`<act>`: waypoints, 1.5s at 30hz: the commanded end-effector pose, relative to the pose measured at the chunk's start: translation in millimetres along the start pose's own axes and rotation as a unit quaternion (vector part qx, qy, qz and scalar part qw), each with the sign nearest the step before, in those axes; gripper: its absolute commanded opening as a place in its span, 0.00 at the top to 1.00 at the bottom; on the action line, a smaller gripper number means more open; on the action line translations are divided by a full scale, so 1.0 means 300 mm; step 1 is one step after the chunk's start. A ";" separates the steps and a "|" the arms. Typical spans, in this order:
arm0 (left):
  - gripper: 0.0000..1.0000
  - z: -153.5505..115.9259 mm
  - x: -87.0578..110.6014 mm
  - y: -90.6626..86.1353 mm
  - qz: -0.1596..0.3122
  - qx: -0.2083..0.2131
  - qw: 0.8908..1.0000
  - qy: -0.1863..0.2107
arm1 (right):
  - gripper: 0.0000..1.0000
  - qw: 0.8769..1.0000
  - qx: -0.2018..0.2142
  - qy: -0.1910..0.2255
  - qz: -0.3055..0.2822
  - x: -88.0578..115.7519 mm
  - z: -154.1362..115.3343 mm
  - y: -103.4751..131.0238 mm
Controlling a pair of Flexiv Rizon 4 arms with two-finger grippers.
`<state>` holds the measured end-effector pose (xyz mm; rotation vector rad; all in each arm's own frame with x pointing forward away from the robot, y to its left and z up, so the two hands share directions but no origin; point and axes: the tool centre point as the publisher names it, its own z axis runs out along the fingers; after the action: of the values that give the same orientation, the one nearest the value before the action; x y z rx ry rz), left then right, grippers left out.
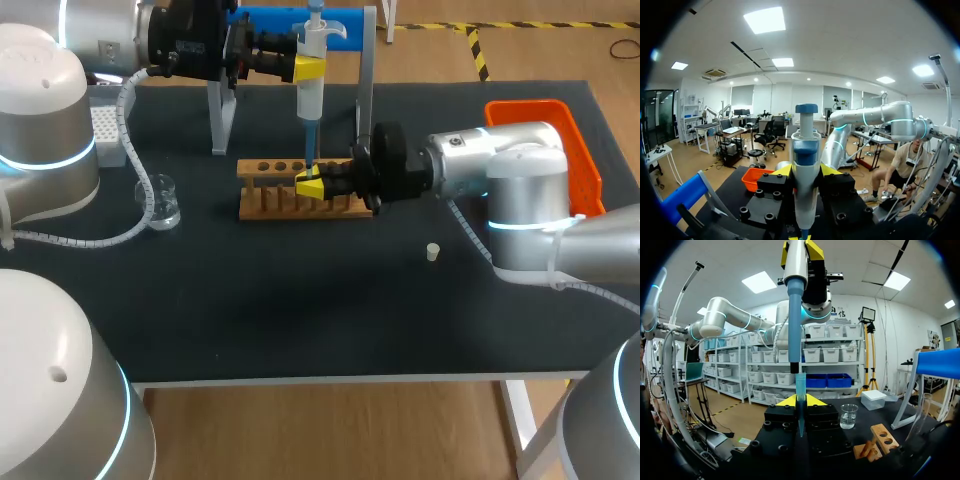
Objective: Invert the test tube, pick up the pipette, mount the tip to pipette, aspirate from beaker and dispense into the tube, eject the tip, return the pipette, and cap with the stopper.
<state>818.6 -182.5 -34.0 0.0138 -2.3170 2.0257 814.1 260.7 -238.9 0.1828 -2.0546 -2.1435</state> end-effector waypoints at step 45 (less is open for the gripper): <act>1.00 -0.001 -0.001 0.003 -0.001 -0.002 1.000 0.001 | 1.00 1.000 -0.005 0.005 0.002 0.013 0.010 -0.006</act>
<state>818.3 -182.5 -34.9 0.0143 -2.3174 2.0240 811.0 265.2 -240.5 0.1895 -2.0373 -2.1428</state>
